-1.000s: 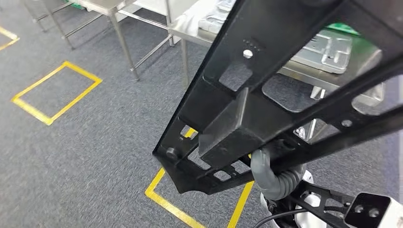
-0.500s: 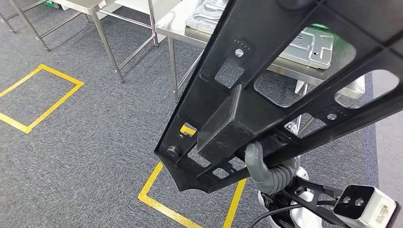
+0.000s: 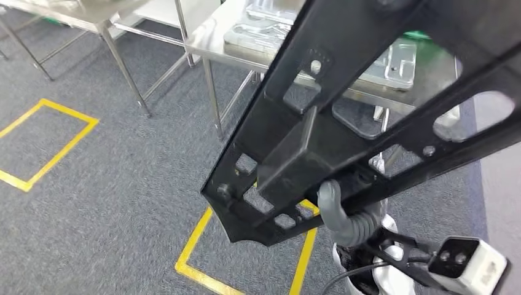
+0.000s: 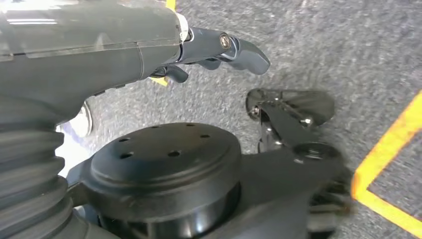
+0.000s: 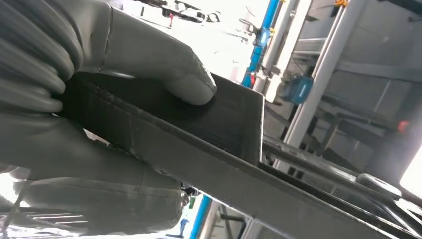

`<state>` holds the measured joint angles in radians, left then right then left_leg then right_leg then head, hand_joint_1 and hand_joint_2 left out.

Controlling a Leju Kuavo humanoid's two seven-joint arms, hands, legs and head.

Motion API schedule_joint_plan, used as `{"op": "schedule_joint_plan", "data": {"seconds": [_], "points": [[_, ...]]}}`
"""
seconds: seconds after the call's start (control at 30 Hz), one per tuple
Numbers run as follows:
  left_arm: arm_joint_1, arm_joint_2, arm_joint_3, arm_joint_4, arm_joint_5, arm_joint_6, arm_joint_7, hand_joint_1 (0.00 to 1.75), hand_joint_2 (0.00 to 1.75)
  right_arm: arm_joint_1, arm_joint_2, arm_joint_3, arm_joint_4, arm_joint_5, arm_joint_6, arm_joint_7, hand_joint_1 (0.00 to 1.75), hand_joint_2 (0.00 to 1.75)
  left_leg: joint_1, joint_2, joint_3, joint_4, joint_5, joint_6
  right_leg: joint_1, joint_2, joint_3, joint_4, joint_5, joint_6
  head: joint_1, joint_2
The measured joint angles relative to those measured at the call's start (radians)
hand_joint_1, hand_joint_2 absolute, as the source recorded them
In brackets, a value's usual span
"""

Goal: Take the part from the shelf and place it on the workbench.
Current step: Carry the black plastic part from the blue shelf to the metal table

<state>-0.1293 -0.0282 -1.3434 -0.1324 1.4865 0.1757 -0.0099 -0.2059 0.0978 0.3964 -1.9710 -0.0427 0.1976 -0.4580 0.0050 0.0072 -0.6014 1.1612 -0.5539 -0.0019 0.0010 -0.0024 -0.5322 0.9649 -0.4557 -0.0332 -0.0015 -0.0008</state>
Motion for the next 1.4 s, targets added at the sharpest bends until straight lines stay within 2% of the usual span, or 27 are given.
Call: {"op": "schedule_joint_plan", "data": {"seconds": [0.07, 0.1, 0.13, 0.2, 0.23, 0.27, 0.33, 0.4, 0.47, 0.53, 0.6, 0.63, 0.67, 0.77, 0.8, 0.87, 0.93, 1.0, 1.07, 1.1, 1.13, 1.17, 1.2, 1.27, 1.3, 1.33, 1.4], "points": [[0.004, 0.001, -0.002, 0.000, 0.001, 0.000, -0.001, 0.00, 1.75, 0.005, -0.001, 0.000, 0.003, 0.000, -0.001, 0.001, 1.75, 1.75, 0.006, -0.002, -0.083, 0.115, -0.022, -0.010, -0.001, 0.005, 0.016, 0.002, -0.017, 0.002, -0.001, 0.000], [0.005, 0.002, -0.003, 0.000, 0.001, 0.000, -0.002, 0.00, 1.75, 0.008, -0.002, 0.000, 0.005, 0.000, -0.001, 0.001, 1.75, 1.75, 0.009, -0.002, -0.107, 0.130, -0.007, -0.015, -0.002, 0.008, 0.026, 0.004, -0.027, 0.004, -0.002, 0.000], [0.006, 0.002, -0.004, 0.000, 0.001, 0.000, -0.003, 0.00, 1.75, 0.011, -0.003, 0.000, 0.006, 0.000, -0.001, 0.000, 1.75, 1.75, 0.012, -0.002, -0.111, 0.105, 0.029, -0.020, -0.004, 0.011, 0.037, 0.008, -0.039, 0.008, -0.002, 0.000], [0.007, 0.004, -0.006, 0.000, 0.000, 0.000, -0.004, 0.00, 1.75, 0.013, -0.004, 0.000, 0.007, 0.000, -0.002, -0.001, 1.75, 1.75, 0.017, -0.002, -0.075, -0.013, 0.116, -0.027, -0.009, 0.016, 0.061, 0.016, -0.066, 0.019, -0.002, 0.000], [0.007, 0.004, -0.007, 0.000, 0.001, 0.000, -0.004, 0.00, 1.75, 0.013, -0.005, 0.000, 0.007, 0.000, -0.002, -0.001, 1.75, 1.75, 0.018, -0.004, -0.052, -0.068, 0.136, -0.026, -0.009, 0.017, 0.068, 0.022, -0.080, 0.026, -0.004, 0.000], [0.008, 0.004, -0.007, 0.000, 0.001, 0.000, -0.004, 0.00, 1.75, 0.013, -0.006, 0.000, 0.007, 0.001, -0.002, -0.001, 1.75, 1.75, 0.018, -0.006, -0.037, -0.100, 0.139, -0.021, -0.008, 0.018, 0.072, 0.025, -0.090, 0.033, -0.005, 0.000], [0.008, 0.004, -0.008, 0.000, 0.001, 0.000, -0.004, 0.00, 1.75, 0.013, -0.007, 0.000, 0.007, 0.002, -0.003, -0.001, 1.75, 1.75, 0.015, -0.008, -0.025, -0.116, 0.118, -0.001, -0.004, 0.020, 0.074, 0.030, -0.098, 0.044, -0.009, 0.000], [0.008, 0.004, -0.008, 0.000, 0.001, 0.000, -0.003, 0.00, 1.75, 0.014, -0.008, 0.000, 0.007, 0.003, -0.003, -0.002, 1.75, 1.75, 0.016, -0.010, -0.012, -0.119, 0.106, 0.015, -0.005, 0.019, 0.063, 0.065, -0.087, 0.053, -0.008, 0.000], [0.007, 0.004, -0.008, 0.000, 0.002, 0.000, -0.002, 0.00, 1.75, 0.013, -0.009, -0.001, 0.006, 0.003, -0.003, -0.005, 1.75, 1.75, 0.019, -0.010, 0.014, -0.129, 0.092, 0.025, -0.008, 0.015, 0.004, 0.167, -0.085, 0.062, -0.004, 0.000], [0.007, 0.004, -0.008, 0.000, 0.003, 0.000, -0.001, 0.00, 1.75, 0.014, -0.011, -0.001, 0.007, 0.003, -0.004, -0.010, 1.75, 1.75, 0.019, -0.010, 0.038, -0.137, 0.075, 0.028, -0.010, 0.011, -0.092, 0.286, -0.125, 0.069, 0.001, 0.000], [0.010, 0.004, -0.008, 0.000, 0.003, 0.000, 0.001, 0.00, 1.75, 0.017, -0.013, -0.001, 0.007, 0.003, -0.007, -0.014, 1.75, 1.75, 0.019, -0.012, 0.063, -0.138, 0.055, 0.027, -0.011, 0.009, -0.164, 0.334, -0.165, 0.070, 0.001, 0.000], [0.012, 0.004, -0.008, 0.000, 0.004, 0.000, 0.001, 0.00, 1.75, 0.018, -0.015, -0.001, 0.007, 0.003, -0.009, -0.015, 1.75, 1.75, 0.019, -0.012, 0.078, -0.138, 0.044, 0.026, -0.011, 0.008, -0.179, 0.315, -0.159, 0.068, 0.001, 0.000], [0.012, 0.004, -0.008, 0.000, 0.004, 0.000, 0.001, 0.00, 1.75, 0.018, -0.016, -0.001, 0.007, 0.003, -0.010, -0.015, 1.75, 1.75, 0.019, -0.013, 0.095, -0.139, 0.031, 0.024, -0.011, 0.008, -0.181, 0.270, -0.127, 0.063, 0.001, 0.000], [0.013, 0.003, -0.008, 0.000, 0.005, 0.000, 0.001, 0.00, 1.75, 0.019, -0.018, -0.001, 0.008, 0.003, -0.013, -0.016, 1.75, 1.75, 0.017, -0.014, 0.135, -0.143, -0.005, 0.014, 0.000, 0.004, -0.163, 0.107, 0.043, 0.040, 0.001, 0.000], [0.012, 0.003, -0.008, 0.000, 0.005, 0.000, 0.002, 0.00, 1.75, 0.020, -0.019, -0.001, 0.008, 0.003, -0.014, -0.016, 1.75, 1.75, 0.016, -0.014, 0.147, -0.147, -0.012, 0.008, 0.005, 0.004, -0.159, 0.083, 0.072, 0.034, 0.001, 0.000], [0.008, 0.002, -0.009, 0.000, 0.006, 0.000, 0.003, 0.00, 1.75, 0.018, -0.020, -0.001, 0.008, 0.003, -0.014, -0.016, 1.75, 1.75, 0.014, -0.013, 0.163, -0.146, -0.010, -0.007, 0.007, 0.007, -0.144, 0.070, 0.066, 0.024, 0.001, 0.000], [0.003, 0.002, -0.009, 0.000, 0.006, 0.000, 0.003, 0.00, 1.75, 0.015, -0.020, -0.001, 0.006, 0.003, -0.014, -0.016, 1.75, 1.75, 0.015, -0.012, 0.140, -0.087, 0.010, -0.016, 0.005, 0.009, -0.115, 0.055, 0.055, 0.012, 0.000, 0.000], [-0.001, 0.002, -0.009, 0.000, 0.006, 0.001, 0.004, 0.00, 1.75, 0.015, -0.020, -0.001, 0.006, 0.003, -0.014, -0.016, 1.75, 1.75, 0.017, -0.011, 0.065, 0.034, 0.003, -0.019, 0.004, 0.009, -0.088, 0.045, 0.040, 0.002, -0.002, 0.000], [0.002, 0.003, -0.009, 0.000, 0.007, 0.002, 0.005, 0.00, 1.75, 0.015, -0.020, -0.001, 0.007, 0.003, -0.014, -0.016, 1.75, 1.75, 0.016, -0.011, -0.020, 0.129, -0.062, -0.023, 0.006, 0.011, -0.064, 0.044, 0.018, -0.005, -0.003, 0.000], [0.004, 0.003, -0.009, 0.000, 0.008, 0.002, 0.006, 0.00, 1.75, 0.016, -0.020, -0.001, 0.007, 0.003, -0.014, -0.016, 1.75, 1.75, 0.016, -0.011, -0.049, 0.142, -0.098, -0.024, 0.007, 0.013, -0.049, 0.044, 0.006, -0.006, -0.003, 0.000], [0.006, 0.003, -0.010, 0.000, 0.008, 0.003, 0.007, 0.00, 1.75, 0.016, -0.020, -0.001, 0.008, 0.003, -0.013, -0.016, 1.75, 1.75, 0.015, -0.011, -0.065, 0.129, -0.116, -0.023, 0.008, 0.016, -0.033, 0.044, -0.007, -0.006, -0.003, 0.000], [0.007, 0.003, -0.010, 0.000, 0.009, 0.004, 0.007, 0.00, 1.75, 0.016, -0.020, -0.001, 0.008, 0.003, -0.013, -0.016, 1.75, 1.75, 0.014, -0.011, -0.070, 0.090, -0.105, -0.019, 0.010, 0.018, -0.014, 0.044, -0.021, -0.005, -0.003, 0.000], [0.007, 0.003, -0.010, 0.000, 0.010, 0.004, 0.007, 0.00, 1.75, 0.016, -0.020, -0.001, 0.008, 0.003, -0.013, -0.016, 1.75, 1.75, 0.012, -0.011, -0.067, 0.034, -0.059, -0.013, 0.011, 0.019, 0.002, 0.044, -0.034, -0.004, -0.003, 0.000], [0.011, 0.006, -0.010, 0.001, 0.010, 0.007, 0.007, 0.00, 1.75, 0.015, -0.020, -0.001, 0.011, 0.003, -0.013, -0.016, 1.75, 1.75, 0.005, -0.013, -0.061, -0.074, 0.073, 0.001, 0.014, 0.022, 0.024, 0.048, -0.059, 0.001, -0.002, 0.000], [0.012, 0.008, -0.010, 0.001, 0.010, 0.008, 0.007, 0.00, 1.75, 0.014, -0.020, -0.001, 0.013, 0.003, -0.013, -0.016, 1.75, 1.75, 0.000, -0.014, -0.058, -0.104, 0.119, 0.008, 0.014, 0.024, 0.029, 0.049, -0.069, 0.006, -0.002, 0.000], [0.012, 0.009, -0.010, 0.002, 0.011, 0.009, 0.007, 0.00, 1.75, 0.014, -0.020, -0.001, 0.014, 0.003, -0.013, -0.015, 1.75, 1.75, -0.002, -0.015, -0.056, -0.119, 0.141, 0.014, 0.014, 0.027, 0.033, 0.052, -0.073, 0.012, -0.001, 0.000], [0.009, 0.007, -0.010, 0.001, 0.011, 0.009, 0.007, 0.00, 1.75, 0.010, -0.020, 0.000, 0.014, 0.003, -0.012, -0.016, 1.75, 1.75, 0.000, -0.015, -0.035, -0.132, 0.139, 0.025, 0.014, 0.027, 0.036, 0.067, -0.071, 0.022, -0.002, 0.000]]}}
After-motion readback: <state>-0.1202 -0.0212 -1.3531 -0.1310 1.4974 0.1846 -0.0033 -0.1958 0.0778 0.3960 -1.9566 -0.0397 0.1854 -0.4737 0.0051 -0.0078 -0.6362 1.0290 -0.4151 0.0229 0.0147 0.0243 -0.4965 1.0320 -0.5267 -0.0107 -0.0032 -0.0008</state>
